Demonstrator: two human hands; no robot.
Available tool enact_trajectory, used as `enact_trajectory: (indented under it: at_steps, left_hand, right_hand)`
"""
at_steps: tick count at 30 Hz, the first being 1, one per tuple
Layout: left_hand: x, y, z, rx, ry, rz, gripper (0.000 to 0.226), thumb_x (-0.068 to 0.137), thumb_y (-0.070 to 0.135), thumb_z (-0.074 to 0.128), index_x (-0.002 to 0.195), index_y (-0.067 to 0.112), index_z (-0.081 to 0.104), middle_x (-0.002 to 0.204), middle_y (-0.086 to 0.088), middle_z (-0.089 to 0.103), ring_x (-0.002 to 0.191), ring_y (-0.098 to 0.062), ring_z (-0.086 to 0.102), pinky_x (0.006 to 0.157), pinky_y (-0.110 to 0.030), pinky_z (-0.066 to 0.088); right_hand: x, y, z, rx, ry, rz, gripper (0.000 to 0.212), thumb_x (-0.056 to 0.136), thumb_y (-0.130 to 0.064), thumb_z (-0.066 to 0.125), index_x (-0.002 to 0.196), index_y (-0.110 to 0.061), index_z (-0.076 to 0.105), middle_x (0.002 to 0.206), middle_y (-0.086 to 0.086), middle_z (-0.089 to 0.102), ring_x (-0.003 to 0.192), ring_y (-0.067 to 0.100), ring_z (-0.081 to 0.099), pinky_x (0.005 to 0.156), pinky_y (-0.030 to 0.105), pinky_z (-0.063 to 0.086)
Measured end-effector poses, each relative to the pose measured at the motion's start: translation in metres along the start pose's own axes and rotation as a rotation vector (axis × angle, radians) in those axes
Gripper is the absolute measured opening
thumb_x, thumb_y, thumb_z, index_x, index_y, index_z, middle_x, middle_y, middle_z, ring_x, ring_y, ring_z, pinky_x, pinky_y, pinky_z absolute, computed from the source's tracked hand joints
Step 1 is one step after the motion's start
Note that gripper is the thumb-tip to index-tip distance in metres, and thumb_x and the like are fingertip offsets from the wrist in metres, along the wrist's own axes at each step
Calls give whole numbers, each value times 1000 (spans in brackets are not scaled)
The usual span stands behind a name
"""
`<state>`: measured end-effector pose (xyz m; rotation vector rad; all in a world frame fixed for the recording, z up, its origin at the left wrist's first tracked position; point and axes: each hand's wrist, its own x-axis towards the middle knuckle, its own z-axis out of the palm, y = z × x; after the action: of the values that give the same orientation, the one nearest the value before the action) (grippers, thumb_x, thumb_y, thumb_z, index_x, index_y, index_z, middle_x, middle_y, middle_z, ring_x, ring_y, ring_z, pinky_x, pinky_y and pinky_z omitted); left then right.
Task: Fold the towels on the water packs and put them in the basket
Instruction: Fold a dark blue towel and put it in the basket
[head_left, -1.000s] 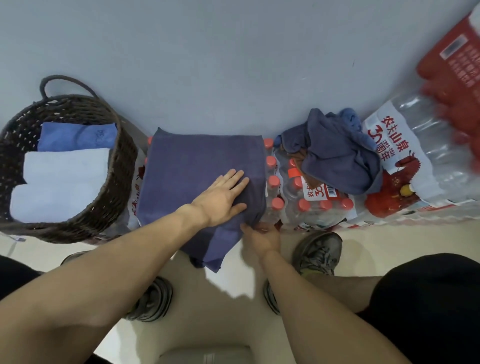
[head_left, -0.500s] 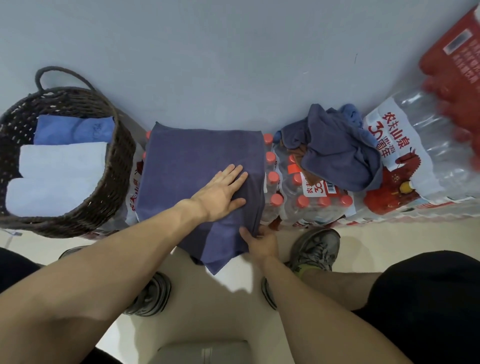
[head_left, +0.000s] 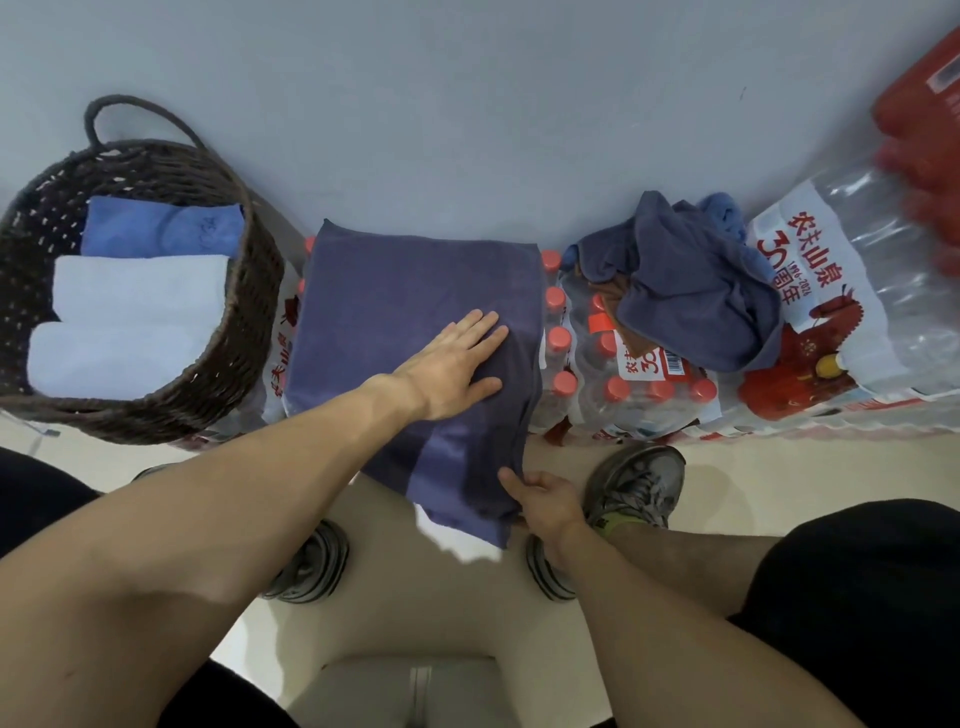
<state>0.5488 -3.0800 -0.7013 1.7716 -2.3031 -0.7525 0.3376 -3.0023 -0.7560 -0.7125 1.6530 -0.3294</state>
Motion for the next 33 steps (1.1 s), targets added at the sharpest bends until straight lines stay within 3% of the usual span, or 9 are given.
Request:
enact_trajectory:
  at_steps: [5,7,9,12,16,21,24,27,33]
  left_hand:
    - [3,6,-12,95,-84,-17,75,97,43,49,156,18,11,165,-5,0,151,-22,-4,123,-38,7]
    - [2,13,-27,85,-106,-3,67,93,41,56,152,19,31,162,-8,17,150,-25,10,121,-37,16]
    - [-1,23,-49,-5,-57,27,43,90,36,61,130,21,59,141,-5,49,135,-25,41,112,-36,36]
    - [-5,39,-87,-119,-117,-22,13,89,35,61,93,25,69,90,9,68,89,-17,65,79,-34,54]
    - [-8,58,-134,-205,-344,-81,32,83,50,68,91,20,69,75,0,74,73,-16,68,70,-29,55]
    - [-23,63,-148,-266,-155,-96,49,65,49,85,98,25,58,87,9,71,81,-10,67,75,-30,56]
    - [-22,55,-147,-278,-52,-85,42,64,43,87,90,27,58,78,9,71,72,-6,66,66,-23,53]
    - [-19,46,-147,-400,-150,-86,27,75,29,83,81,15,61,64,0,72,60,-13,69,65,-29,57]
    - [9,47,-165,-490,-233,-127,17,82,16,77,85,10,62,61,-7,69,52,-15,64,56,-28,54]
  right_hand:
    - [-24,-45,0,-41,-190,-189,23,96,-19,63,89,2,64,86,19,64,81,28,59,73,42,51]
    - [-31,-77,0,-155,-266,-239,27,101,-22,55,84,-1,59,75,14,57,73,24,54,67,37,44]
    - [-35,-114,-6,-427,-274,-320,36,103,-28,50,74,-8,55,68,9,53,67,21,50,66,35,42]
    - [-48,-170,-15,-738,-315,-325,35,101,-33,52,83,-5,63,70,13,56,66,28,56,61,38,49]
    - [-74,-240,-21,-977,-465,-305,14,90,-22,70,87,-9,73,75,8,62,68,24,60,57,27,56]
    - [-93,-267,-18,-739,-477,-207,7,91,-10,68,92,-4,71,73,9,67,55,16,64,52,25,53]
    - [-88,-265,-12,-586,-491,-184,15,89,-14,71,98,-2,73,88,12,72,73,19,69,61,27,56]
    - [-82,-267,-11,-520,-614,-146,15,86,-26,74,91,-12,76,94,4,75,83,14,71,71,26,56]
    - [-74,-285,-25,-788,-654,-218,51,68,-31,87,111,-12,68,105,4,73,96,21,69,85,33,58]
